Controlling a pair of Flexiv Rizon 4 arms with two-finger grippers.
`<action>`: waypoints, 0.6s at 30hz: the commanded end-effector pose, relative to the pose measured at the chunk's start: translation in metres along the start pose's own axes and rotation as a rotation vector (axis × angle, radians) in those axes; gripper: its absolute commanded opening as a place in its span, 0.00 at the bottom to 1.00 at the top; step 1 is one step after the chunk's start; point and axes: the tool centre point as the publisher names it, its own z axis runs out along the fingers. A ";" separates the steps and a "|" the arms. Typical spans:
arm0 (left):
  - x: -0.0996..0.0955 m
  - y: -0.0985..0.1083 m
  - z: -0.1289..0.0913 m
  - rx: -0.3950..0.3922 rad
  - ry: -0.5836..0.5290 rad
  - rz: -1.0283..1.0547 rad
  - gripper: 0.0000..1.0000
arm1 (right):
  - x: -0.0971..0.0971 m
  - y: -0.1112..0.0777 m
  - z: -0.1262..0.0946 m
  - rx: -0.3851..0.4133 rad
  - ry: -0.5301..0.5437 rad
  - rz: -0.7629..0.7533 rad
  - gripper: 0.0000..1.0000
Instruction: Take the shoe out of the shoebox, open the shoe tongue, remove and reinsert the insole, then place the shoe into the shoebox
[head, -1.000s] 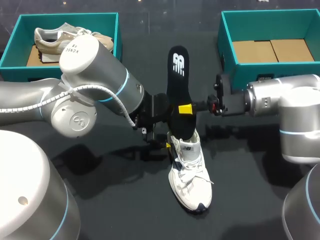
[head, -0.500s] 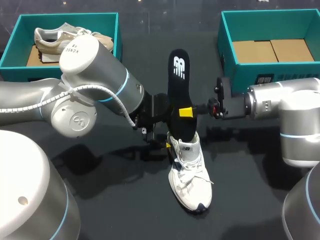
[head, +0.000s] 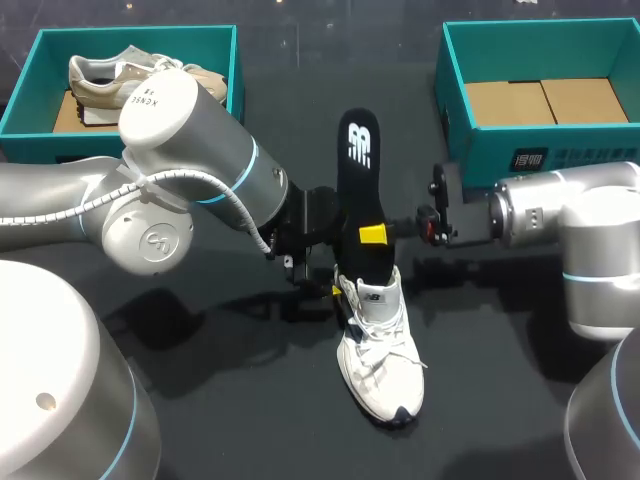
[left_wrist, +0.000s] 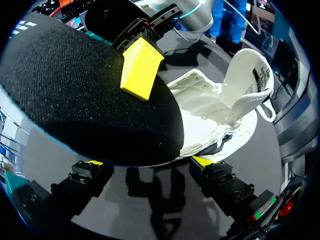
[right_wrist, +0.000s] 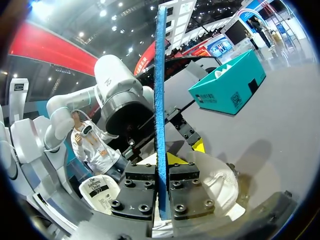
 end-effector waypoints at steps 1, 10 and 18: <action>0.000 0.001 0.000 0.002 0.001 0.001 1.00 | -0.001 -0.005 0.001 0.001 0.005 0.007 0.00; 0.000 0.001 0.000 0.002 0.001 0.001 1.00 | -0.008 -0.006 -0.002 -0.022 -0.002 0.004 0.00; 0.000 0.001 0.000 0.002 0.001 0.001 1.00 | -0.017 -0.008 -0.001 -0.015 0.000 0.025 0.00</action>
